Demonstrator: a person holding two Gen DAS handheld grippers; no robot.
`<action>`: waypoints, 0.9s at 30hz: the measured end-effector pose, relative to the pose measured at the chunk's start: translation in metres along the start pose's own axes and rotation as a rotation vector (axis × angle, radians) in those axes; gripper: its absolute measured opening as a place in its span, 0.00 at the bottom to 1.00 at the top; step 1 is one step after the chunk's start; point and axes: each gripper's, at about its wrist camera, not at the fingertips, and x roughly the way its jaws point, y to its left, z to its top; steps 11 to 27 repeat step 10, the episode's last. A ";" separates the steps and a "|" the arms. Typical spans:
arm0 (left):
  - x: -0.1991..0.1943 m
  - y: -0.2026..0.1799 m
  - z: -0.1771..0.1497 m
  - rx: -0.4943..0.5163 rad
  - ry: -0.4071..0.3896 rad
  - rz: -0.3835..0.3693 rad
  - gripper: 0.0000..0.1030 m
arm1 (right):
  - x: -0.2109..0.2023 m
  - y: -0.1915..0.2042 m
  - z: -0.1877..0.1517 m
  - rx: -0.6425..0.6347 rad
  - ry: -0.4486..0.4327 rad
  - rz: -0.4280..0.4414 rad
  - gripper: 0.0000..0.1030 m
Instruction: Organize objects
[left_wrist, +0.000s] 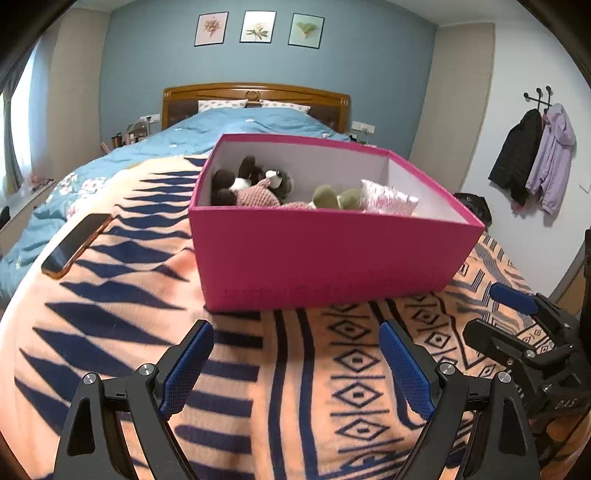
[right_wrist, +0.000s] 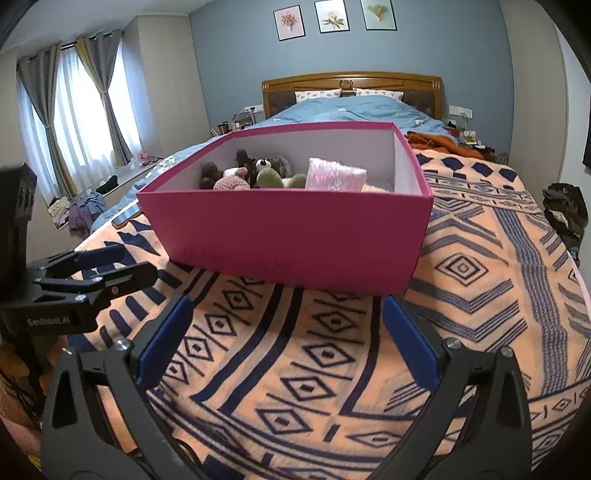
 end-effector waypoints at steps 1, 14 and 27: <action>0.000 0.000 -0.002 0.002 0.004 0.024 0.90 | 0.000 0.001 -0.001 -0.001 0.001 0.003 1.00; -0.006 -0.009 -0.014 0.034 0.012 0.094 0.90 | -0.002 0.012 -0.009 -0.014 0.006 0.022 1.00; -0.006 -0.009 -0.014 0.034 0.012 0.094 0.90 | -0.002 0.012 -0.009 -0.014 0.006 0.022 1.00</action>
